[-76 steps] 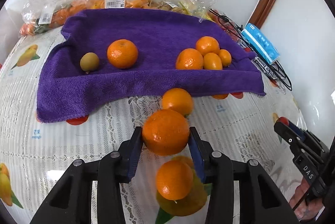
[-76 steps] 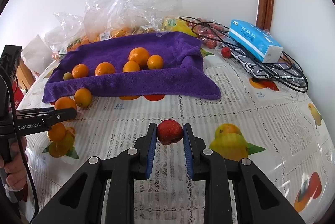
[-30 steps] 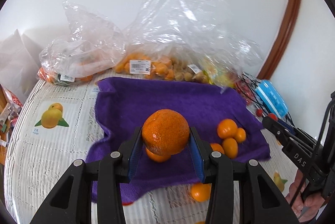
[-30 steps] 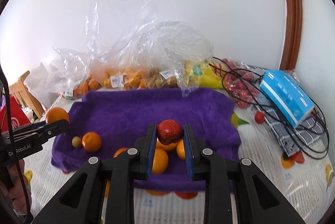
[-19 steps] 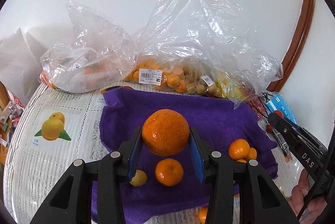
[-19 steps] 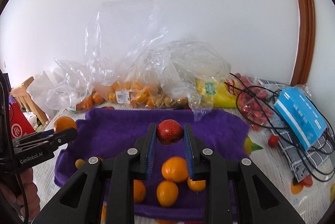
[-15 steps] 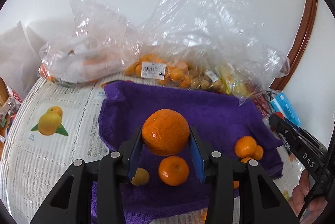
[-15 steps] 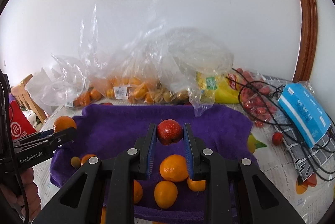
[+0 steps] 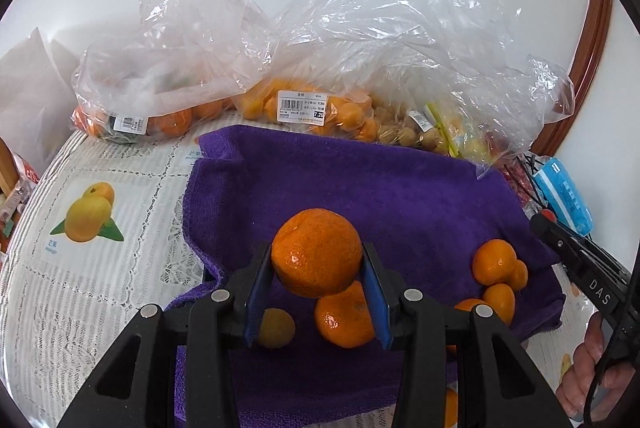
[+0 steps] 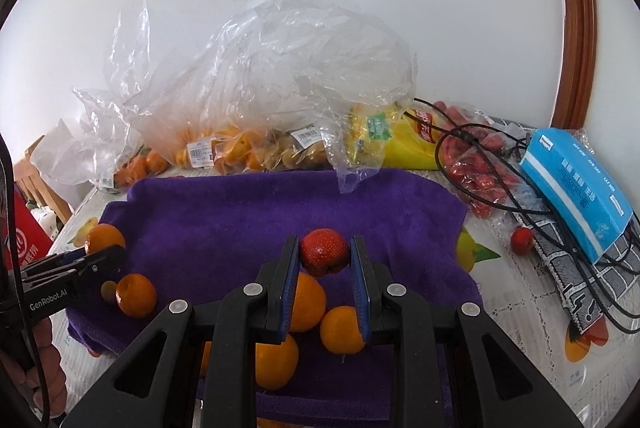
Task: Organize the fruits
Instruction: 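Lift both held fruits and carry them over the purple towel, then lower the orange and red fruit onto the towel and open both tools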
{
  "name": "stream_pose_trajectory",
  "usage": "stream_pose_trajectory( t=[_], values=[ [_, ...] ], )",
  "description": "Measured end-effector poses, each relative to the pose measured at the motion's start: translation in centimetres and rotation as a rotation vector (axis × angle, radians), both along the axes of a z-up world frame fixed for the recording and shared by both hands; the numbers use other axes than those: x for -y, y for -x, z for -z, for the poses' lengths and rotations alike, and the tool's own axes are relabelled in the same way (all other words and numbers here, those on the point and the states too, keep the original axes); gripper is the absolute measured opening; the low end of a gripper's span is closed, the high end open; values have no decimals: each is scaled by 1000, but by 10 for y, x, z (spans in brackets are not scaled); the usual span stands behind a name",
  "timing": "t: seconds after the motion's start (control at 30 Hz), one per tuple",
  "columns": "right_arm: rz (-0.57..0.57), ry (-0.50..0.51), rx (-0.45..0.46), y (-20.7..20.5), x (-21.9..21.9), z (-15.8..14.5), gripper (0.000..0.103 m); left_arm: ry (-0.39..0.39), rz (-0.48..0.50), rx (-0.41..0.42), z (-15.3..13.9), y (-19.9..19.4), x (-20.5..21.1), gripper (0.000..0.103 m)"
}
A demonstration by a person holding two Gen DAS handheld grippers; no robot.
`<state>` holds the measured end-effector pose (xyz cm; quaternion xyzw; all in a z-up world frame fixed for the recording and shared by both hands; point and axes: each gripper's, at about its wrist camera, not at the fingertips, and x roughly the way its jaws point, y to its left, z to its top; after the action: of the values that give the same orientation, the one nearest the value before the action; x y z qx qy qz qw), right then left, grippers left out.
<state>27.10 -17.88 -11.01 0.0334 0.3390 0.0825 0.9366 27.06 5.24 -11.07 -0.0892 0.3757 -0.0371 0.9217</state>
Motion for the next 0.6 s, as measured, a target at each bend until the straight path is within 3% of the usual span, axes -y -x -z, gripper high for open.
stream_pose_trajectory(
  t=[0.6],
  values=[
    [-42,34,-46,-3,-16,16,25,16,29,-16,4,-1,7,41]
  ],
)
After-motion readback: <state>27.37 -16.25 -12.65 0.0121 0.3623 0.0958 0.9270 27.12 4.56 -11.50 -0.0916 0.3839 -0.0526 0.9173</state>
